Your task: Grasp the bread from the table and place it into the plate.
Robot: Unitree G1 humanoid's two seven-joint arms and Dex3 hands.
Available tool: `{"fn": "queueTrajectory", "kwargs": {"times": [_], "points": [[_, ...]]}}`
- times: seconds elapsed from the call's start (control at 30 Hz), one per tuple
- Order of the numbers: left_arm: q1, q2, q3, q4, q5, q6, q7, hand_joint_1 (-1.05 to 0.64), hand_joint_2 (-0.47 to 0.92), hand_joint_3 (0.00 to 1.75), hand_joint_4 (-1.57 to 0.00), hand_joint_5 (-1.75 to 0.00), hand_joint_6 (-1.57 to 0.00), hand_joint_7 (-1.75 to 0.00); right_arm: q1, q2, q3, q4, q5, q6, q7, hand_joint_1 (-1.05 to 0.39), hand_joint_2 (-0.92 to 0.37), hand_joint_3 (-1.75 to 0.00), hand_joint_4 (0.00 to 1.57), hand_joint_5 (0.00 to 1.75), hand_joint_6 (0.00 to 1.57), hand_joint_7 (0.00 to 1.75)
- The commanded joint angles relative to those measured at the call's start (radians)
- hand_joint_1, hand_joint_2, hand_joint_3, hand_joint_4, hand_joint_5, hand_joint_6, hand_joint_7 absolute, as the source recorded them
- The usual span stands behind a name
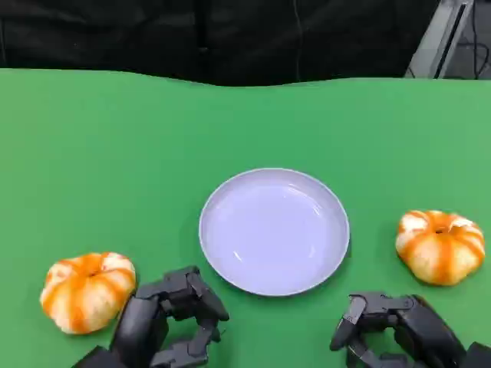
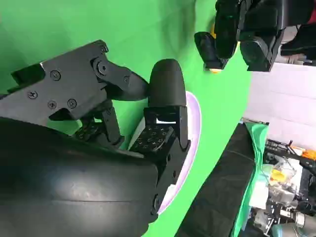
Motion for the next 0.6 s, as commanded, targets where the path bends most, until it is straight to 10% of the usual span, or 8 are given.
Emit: {"fn": "queueTrajectory", "kwargs": {"times": [0.03, 0.53, 0.6], "points": [[-0.002, 0.015, 0.007, 0.003, -0.006, -0.006, 0.009, -0.05, 0.62, 0.98, -0.91, -1.51, -0.92, -1.27, -0.008, -0.009, -0.014, 0.002, 0.009, -0.011, -0.005, -0.12, -0.71, -0.80, 0.79, 1.46, 0.84, 1.11], [0.001, 0.011, 0.008, -0.005, -0.026, 0.000, -0.003, -0.04, 0.65, 0.92, -0.91, -1.47, -0.93, -1.24, -0.008, -0.010, -0.013, 0.003, 0.005, -0.014, -0.007, -0.12, -0.71, -0.81, 0.79, 1.47, 0.83, 1.11], [0.005, 0.004, 0.011, -0.013, -0.076, 0.023, -0.037, -0.04, 0.68, 0.85, -0.94, -1.15, -1.04, -0.85, -0.007, -0.010, -0.012, 0.001, 0.002, -0.012, -0.010, -0.12, -0.70, -0.81, 0.79, 1.47, 0.84, 1.12]]}}
